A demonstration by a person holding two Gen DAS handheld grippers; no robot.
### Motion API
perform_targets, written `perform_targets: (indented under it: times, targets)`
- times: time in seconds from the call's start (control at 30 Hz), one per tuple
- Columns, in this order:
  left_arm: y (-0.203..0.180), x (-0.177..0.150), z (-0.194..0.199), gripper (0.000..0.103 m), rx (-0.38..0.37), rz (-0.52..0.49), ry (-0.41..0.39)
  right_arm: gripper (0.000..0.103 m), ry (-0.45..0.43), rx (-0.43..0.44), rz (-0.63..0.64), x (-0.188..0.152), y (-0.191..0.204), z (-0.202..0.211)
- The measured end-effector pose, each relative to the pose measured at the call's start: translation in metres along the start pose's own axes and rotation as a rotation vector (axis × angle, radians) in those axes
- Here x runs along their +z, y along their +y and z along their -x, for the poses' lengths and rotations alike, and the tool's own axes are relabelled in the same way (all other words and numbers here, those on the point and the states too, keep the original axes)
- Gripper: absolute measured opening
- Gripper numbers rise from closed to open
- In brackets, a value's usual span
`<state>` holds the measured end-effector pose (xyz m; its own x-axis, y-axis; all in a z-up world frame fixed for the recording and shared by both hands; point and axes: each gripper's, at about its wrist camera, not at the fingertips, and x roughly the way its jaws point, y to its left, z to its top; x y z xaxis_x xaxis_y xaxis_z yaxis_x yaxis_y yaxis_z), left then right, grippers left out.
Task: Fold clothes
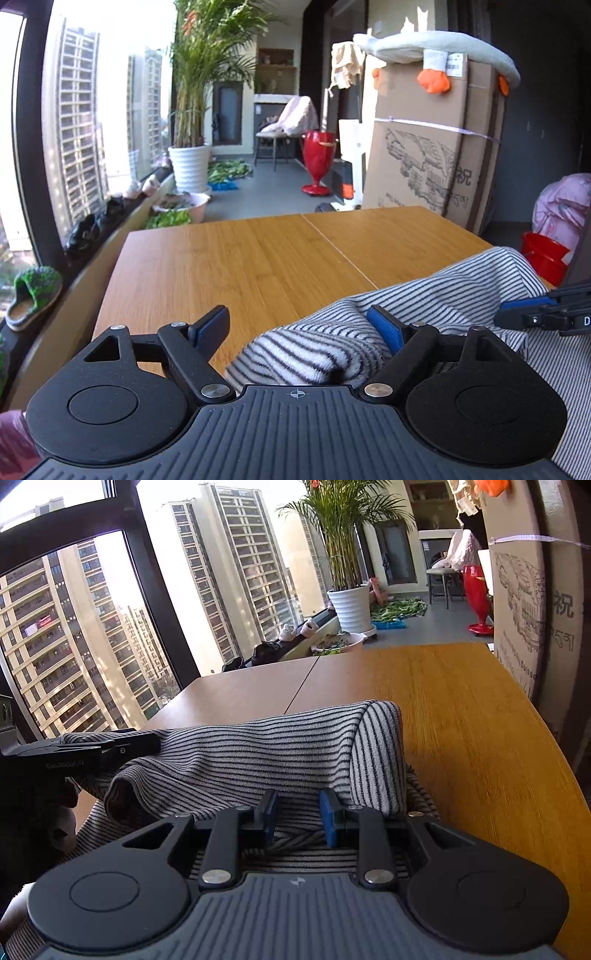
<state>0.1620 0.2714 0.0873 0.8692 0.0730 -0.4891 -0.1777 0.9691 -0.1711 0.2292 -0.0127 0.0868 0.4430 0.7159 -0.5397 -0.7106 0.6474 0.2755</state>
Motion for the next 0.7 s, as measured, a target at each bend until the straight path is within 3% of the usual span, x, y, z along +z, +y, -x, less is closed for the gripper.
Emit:
perform_targets:
  times: [0.23, 0.43, 0.47, 0.53, 0.6, 0.7]
  targets:
    - [0.008, 0.004, 0.049, 0.085, 0.005, 0.047, -0.104, 0.024, 0.001, -0.009, 0.012, 0.003, -0.002, -0.002]
    - [-0.011, 0.031, 0.085, 0.084, -0.170, 0.088, -0.231, 0.024, 0.000, -0.022, 0.027, 0.002, 0.001, 0.000]
    - [-0.020, 0.031, 0.084, 0.083, -0.184, 0.071, -0.219, 0.024, -0.001, -0.025, 0.030, 0.002, 0.002, 0.000]
    - [-0.038, 0.031, 0.081, 0.060, -0.207, 0.036, -0.190, 0.024, -0.004, -0.030, 0.033, 0.001, 0.003, 0.002]
    - [-0.050, 0.020, 0.069, 0.058, -0.197, 0.004, -0.135, 0.024, -0.005, -0.033, 0.029, 0.000, 0.003, 0.004]
    - [-0.047, -0.004, 0.047, 0.057, -0.153, 0.030, -0.034, 0.025, -0.001, -0.035, 0.020, -0.001, 0.001, 0.009]
